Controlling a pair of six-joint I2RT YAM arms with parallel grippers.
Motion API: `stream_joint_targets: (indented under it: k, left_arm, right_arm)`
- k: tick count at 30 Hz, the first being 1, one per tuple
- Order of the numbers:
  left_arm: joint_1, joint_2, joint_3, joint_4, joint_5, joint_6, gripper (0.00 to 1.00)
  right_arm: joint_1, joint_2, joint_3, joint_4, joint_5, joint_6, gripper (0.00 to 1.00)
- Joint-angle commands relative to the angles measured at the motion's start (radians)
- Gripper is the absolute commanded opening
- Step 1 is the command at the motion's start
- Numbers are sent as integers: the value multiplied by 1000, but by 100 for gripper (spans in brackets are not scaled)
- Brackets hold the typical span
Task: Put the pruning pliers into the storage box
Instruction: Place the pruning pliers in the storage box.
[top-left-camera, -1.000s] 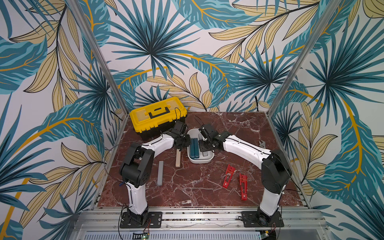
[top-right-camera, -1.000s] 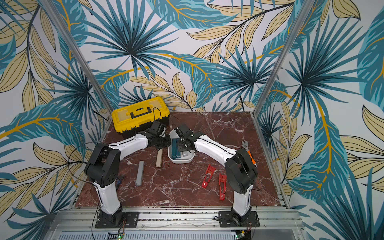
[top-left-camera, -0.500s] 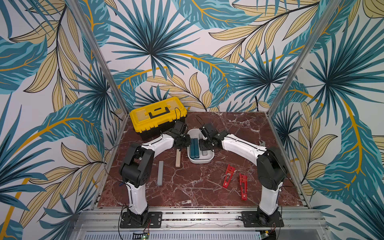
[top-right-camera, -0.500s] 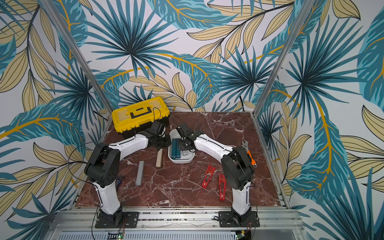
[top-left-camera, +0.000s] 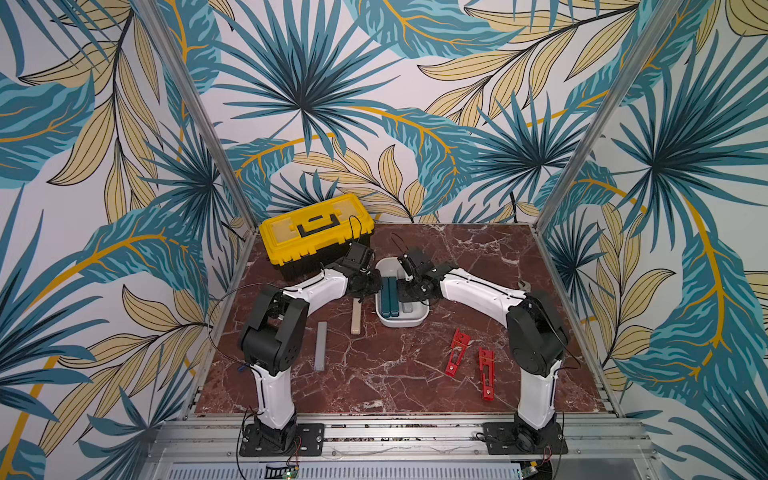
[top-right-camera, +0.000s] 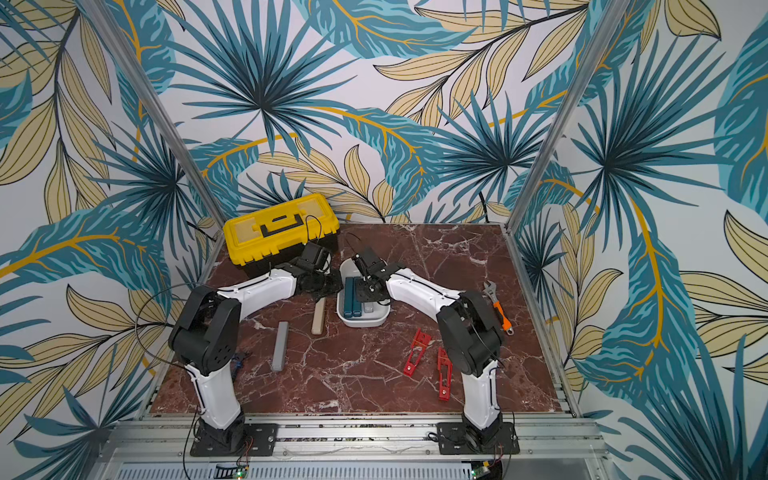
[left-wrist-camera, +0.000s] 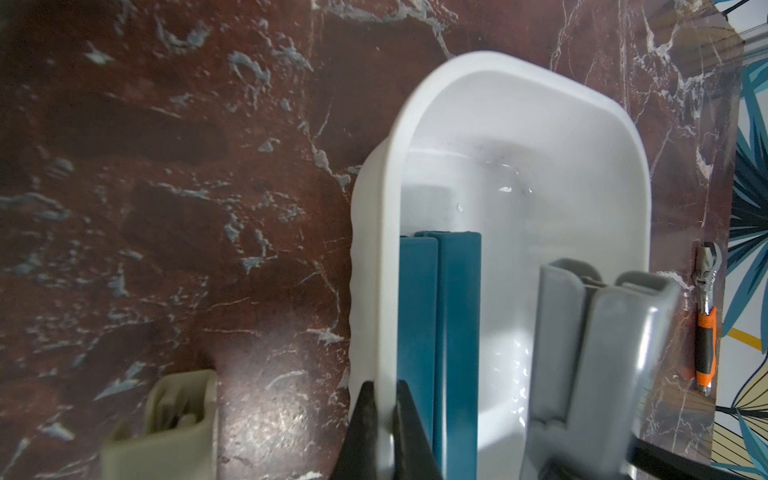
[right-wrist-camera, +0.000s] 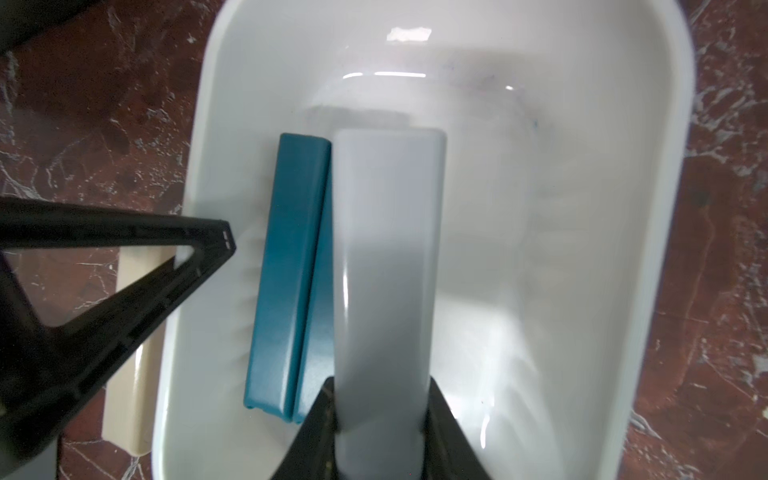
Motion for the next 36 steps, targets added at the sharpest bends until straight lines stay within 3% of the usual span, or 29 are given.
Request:
stream_joint_targets:
  k: [1, 36]
  left_arm:
    - [5, -37, -16, 17, 21, 1, 1]
    - [8, -33, -10, 11, 29, 8, 0]
  right_arm:
    - [-2, 16, 8, 9, -2, 16, 1]
    - [-21, 121, 55, -2, 1, 21, 1]
